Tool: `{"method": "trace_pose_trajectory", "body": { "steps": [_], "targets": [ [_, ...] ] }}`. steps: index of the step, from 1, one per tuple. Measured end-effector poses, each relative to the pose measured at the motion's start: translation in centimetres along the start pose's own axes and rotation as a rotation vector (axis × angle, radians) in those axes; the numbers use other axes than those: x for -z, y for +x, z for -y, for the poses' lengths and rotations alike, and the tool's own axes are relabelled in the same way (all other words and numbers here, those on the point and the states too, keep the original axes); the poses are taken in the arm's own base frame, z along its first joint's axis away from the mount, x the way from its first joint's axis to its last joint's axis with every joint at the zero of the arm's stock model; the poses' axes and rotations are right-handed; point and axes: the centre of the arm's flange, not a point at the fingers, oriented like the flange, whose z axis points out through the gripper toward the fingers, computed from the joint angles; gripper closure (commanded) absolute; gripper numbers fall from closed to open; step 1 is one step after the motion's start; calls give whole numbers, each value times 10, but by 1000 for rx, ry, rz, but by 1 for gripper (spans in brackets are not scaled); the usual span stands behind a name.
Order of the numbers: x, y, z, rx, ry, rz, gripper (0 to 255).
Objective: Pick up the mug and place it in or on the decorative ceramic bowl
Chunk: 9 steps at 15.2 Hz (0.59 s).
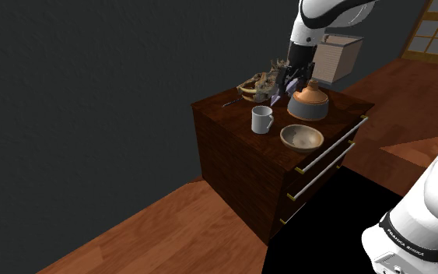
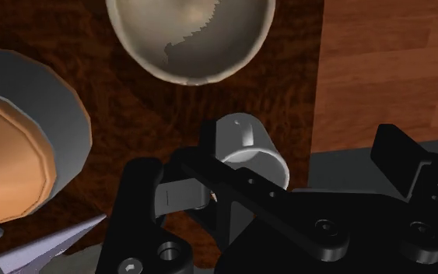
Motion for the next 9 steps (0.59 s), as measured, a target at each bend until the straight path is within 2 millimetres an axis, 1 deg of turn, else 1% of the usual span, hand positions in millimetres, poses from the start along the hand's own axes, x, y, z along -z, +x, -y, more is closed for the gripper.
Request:
{"method": "trace_pose_trajectory", "body": {
  "steps": [1, 5, 7, 8, 9],
  "targets": [
    [-8, 11, -6, -2, -3, 2, 0],
    [-45, 46, -19, -11, -12, 9, 0],
    [-61, 65, -23, -15, -16, 12, 0],
    [-72, 74, -24, -18, -18, 14, 0],
    [-78, 85, -25, -20, -21, 17, 0]
  ]
}}
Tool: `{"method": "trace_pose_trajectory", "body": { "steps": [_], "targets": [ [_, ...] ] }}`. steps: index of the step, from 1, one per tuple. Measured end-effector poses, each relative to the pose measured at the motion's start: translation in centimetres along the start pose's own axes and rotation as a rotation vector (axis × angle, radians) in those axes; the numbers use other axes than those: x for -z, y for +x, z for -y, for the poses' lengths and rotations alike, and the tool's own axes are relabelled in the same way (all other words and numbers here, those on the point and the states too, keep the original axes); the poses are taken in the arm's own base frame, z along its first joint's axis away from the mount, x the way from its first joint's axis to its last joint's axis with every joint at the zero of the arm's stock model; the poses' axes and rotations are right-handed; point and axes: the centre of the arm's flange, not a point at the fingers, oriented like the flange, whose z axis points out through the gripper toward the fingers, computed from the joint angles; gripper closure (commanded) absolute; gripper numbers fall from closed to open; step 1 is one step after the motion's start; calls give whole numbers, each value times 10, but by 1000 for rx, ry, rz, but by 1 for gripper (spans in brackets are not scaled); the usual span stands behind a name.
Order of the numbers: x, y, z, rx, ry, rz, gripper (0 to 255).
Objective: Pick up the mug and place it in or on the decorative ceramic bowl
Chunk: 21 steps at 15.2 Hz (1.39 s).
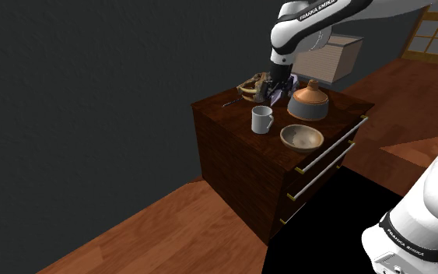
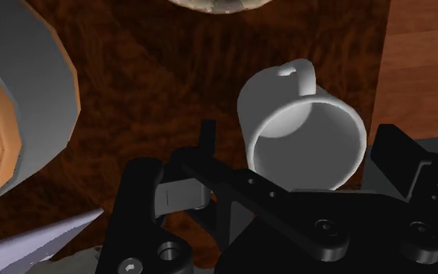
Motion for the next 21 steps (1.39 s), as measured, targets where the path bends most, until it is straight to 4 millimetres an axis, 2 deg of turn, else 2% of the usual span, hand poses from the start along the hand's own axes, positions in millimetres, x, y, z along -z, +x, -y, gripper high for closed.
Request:
{"method": "trace_pose_trajectory", "body": {
  "steps": [4, 10, 13, 18, 19, 21],
  "targets": [
    [-33, 33, -13, -8, -8, 6, 0],
    [-67, 37, -15, -8, -9, 7, 0],
    [-74, 37, -15, -8, -9, 7, 0],
    [-75, 37, -16, -8, -10, 6, 0],
    [-75, 37, -16, -8, -10, 6, 255],
    [-75, 37, -16, -8, -10, 6, 255]
  ]
}}
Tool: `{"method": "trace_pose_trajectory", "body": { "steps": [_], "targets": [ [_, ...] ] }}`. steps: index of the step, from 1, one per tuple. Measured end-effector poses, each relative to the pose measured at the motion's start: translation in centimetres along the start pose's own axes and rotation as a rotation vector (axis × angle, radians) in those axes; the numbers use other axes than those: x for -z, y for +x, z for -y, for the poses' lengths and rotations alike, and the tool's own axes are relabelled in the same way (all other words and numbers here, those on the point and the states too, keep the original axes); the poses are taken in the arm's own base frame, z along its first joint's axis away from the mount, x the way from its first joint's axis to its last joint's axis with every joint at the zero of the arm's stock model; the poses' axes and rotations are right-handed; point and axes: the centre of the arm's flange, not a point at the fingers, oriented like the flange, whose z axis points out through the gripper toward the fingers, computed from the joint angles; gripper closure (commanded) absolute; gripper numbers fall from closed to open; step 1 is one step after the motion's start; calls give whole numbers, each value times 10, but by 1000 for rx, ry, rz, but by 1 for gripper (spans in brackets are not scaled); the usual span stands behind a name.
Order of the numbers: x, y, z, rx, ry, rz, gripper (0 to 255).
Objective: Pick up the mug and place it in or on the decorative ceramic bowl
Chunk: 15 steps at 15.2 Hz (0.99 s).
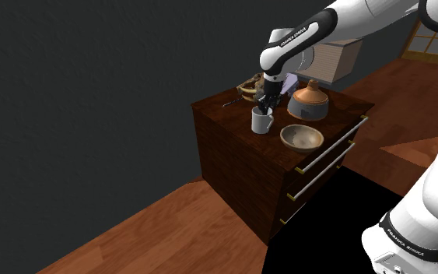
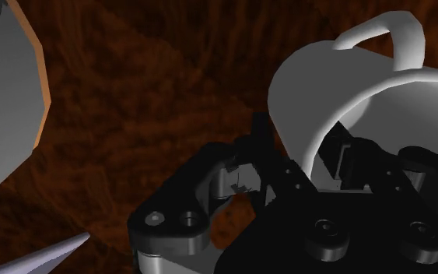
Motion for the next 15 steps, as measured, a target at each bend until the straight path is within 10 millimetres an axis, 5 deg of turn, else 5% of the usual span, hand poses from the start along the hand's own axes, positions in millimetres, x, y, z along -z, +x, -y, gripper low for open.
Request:
{"method": "trace_pose_trajectory", "body": {
  "steps": [8, 15],
  "targets": [
    [0, 0, 0, 0, 0, 0, 255],
    [32, 1, 2, 0, 0, 0, 255]
  ]
}}
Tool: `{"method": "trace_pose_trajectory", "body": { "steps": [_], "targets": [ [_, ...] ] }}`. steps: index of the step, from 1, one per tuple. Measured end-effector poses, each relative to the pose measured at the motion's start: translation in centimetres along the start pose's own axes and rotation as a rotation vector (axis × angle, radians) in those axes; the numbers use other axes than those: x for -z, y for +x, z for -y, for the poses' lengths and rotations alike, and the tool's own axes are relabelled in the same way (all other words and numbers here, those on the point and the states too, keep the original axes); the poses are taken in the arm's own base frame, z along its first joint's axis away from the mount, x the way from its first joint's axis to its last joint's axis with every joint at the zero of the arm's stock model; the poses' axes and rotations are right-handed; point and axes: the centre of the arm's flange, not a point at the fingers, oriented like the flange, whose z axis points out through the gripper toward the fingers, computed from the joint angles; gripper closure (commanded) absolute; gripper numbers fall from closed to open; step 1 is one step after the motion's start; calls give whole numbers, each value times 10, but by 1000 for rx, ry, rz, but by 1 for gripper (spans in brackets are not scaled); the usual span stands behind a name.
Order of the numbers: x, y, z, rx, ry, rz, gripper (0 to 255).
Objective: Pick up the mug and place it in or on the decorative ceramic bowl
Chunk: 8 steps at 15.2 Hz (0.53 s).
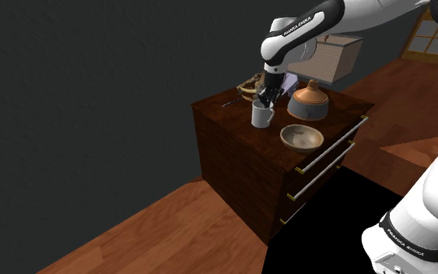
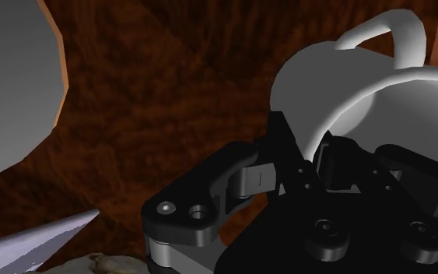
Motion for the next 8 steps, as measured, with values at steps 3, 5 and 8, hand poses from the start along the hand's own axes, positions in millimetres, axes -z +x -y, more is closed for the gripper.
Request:
{"method": "trace_pose_trajectory", "body": {
  "steps": [3, 5, 8],
  "targets": [
    [16, -2, 2, 0, 0, 0, 255],
    [26, 0, 2, 0, 0, 0, 255],
    [42, 0, 3, 0, 0, 0, 255]
  ]
}}
